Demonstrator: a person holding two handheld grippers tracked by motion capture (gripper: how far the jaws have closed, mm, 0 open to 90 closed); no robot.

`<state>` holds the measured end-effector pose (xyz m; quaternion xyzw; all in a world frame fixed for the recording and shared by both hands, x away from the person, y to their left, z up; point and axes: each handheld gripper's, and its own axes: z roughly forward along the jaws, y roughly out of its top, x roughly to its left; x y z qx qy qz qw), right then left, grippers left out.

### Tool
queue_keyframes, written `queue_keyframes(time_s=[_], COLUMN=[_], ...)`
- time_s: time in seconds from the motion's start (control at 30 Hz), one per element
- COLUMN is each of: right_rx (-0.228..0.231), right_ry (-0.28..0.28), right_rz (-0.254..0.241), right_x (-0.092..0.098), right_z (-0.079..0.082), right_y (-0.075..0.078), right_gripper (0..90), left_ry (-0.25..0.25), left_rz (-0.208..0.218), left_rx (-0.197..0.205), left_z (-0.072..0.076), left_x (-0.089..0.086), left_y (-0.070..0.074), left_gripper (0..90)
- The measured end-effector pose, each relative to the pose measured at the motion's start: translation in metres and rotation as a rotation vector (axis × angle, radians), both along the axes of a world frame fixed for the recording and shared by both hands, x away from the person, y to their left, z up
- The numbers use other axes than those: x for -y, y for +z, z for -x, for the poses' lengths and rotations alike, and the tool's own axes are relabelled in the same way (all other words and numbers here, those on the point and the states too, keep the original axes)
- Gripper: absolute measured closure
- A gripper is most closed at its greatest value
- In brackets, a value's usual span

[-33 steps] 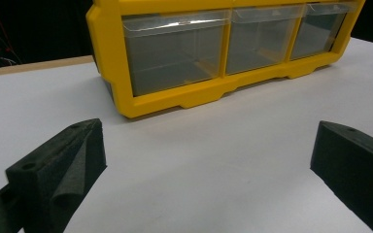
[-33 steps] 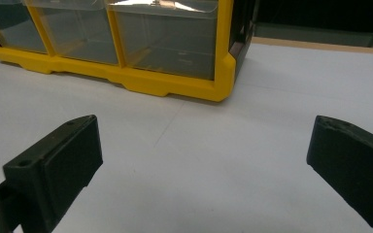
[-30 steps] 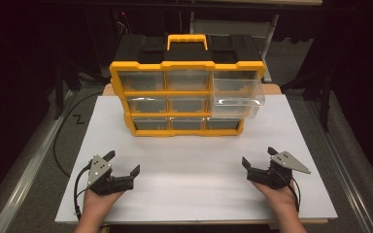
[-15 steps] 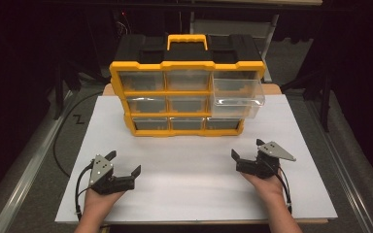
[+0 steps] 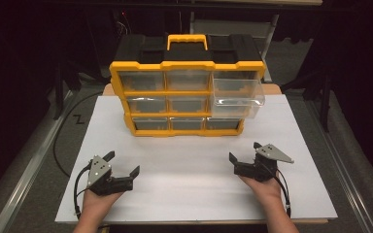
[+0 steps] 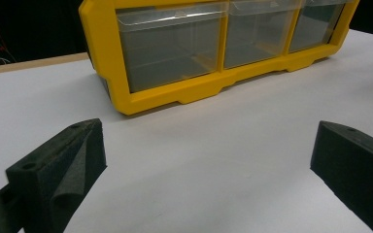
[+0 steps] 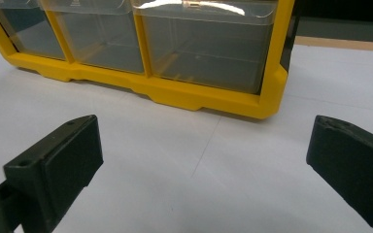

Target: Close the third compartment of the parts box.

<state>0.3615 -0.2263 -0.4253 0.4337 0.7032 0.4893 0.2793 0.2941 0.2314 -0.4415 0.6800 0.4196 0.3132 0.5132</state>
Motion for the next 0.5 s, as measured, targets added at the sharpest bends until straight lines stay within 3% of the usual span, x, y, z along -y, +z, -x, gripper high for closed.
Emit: queue_keyframes(time_s=[0.3, 0.5], right_rx=[0.001, -0.005], right_ry=[0.009, 0.004], right_rz=[-0.02, -0.002], right_x=[0.013, 0.015], right_z=[0.008, 0.009], right_y=[-0.002, -0.003], right_gripper=[0.8, 1.1], left_ry=[0.005, 0.01], left_rz=[0.015, 0.022], left_rx=[0.003, 0.002], left_z=[0.001, 0.0], left_x=[-0.002, -0.002], left_y=[0.0, 0.0], left_gripper=[0.4, 0.4])
